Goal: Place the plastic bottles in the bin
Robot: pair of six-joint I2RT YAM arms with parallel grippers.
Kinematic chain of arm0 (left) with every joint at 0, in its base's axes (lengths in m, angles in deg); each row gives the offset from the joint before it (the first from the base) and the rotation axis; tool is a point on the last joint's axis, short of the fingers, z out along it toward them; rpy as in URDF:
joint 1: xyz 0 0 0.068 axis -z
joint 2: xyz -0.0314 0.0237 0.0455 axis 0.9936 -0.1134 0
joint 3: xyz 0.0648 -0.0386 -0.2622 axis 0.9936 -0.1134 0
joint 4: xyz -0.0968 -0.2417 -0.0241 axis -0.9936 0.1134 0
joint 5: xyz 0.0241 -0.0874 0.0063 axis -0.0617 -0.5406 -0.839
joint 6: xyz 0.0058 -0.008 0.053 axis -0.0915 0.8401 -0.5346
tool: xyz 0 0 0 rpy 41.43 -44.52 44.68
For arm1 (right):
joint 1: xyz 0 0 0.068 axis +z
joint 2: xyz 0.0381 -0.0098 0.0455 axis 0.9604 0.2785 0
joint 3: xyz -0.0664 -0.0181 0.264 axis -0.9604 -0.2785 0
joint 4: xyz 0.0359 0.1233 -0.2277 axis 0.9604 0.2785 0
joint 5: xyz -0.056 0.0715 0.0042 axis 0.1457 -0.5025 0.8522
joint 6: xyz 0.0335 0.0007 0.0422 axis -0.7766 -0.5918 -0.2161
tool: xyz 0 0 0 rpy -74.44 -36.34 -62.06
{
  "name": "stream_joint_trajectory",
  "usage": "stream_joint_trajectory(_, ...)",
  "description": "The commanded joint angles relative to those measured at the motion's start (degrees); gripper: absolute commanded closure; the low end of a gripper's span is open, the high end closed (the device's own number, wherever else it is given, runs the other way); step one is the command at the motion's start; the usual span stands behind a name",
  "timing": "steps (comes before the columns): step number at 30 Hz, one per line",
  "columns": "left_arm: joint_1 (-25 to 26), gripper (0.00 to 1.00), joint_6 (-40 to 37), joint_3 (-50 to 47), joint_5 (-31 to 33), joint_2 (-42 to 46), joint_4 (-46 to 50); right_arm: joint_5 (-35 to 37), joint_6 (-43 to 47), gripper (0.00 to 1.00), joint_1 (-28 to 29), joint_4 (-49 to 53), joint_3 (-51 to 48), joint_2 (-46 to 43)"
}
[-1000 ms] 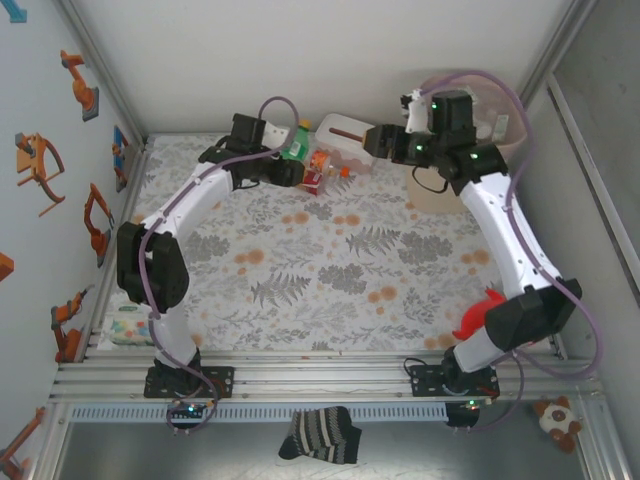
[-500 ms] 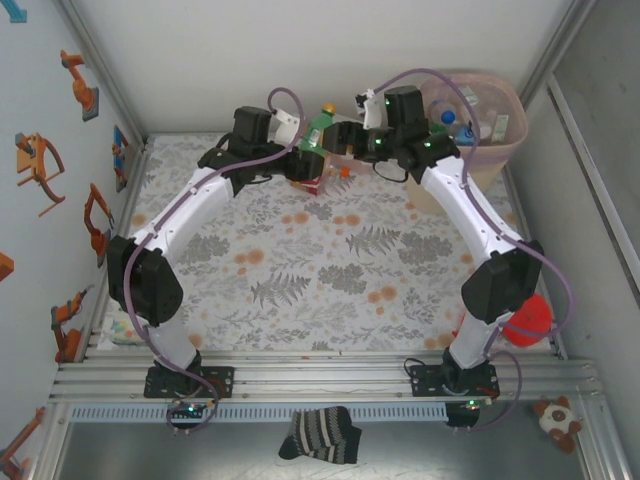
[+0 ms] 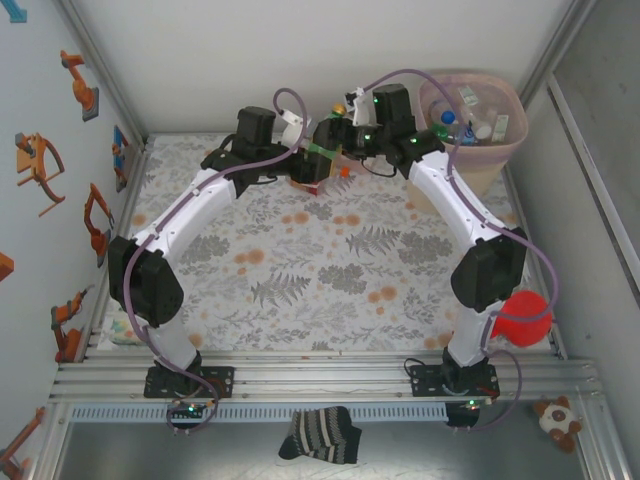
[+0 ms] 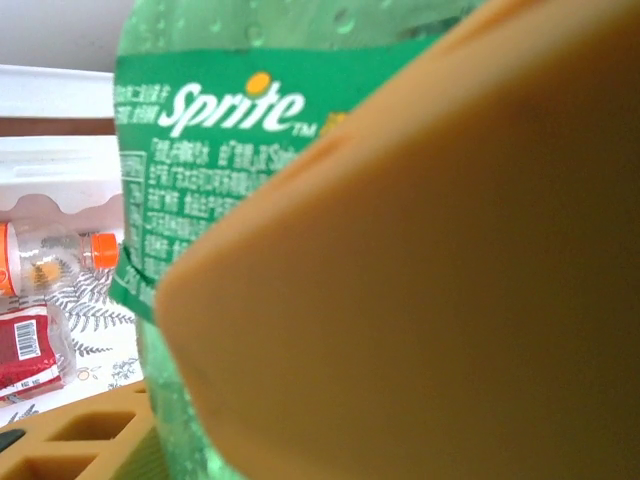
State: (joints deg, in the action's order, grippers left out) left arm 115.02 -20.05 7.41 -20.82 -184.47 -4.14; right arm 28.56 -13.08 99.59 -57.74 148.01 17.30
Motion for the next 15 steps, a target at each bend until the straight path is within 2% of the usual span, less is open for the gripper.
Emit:
stream_joint_trajectory(1, 0.81, 0.45, 0.03, -1.04, -3.34, 1.31, -1.4, -1.21, -0.66, 0.39, 0.7, -1.95, 0.74, -0.96)
stream_joint_trajectory(7, 0.68, 0.3, 0.7, -2.06, -0.64, 2.53, -2.69, 0.45, 2.71, 0.42, 0.61, 0.51, 1.52, -2.11)
stream_joint_trajectory(15, 0.05, 0.25, 0.98, -5.31, 0.06, 5.78, -3.98, 2.82, 6.73, 0.44, -2.63, 3.72, 1.75, -3.93)
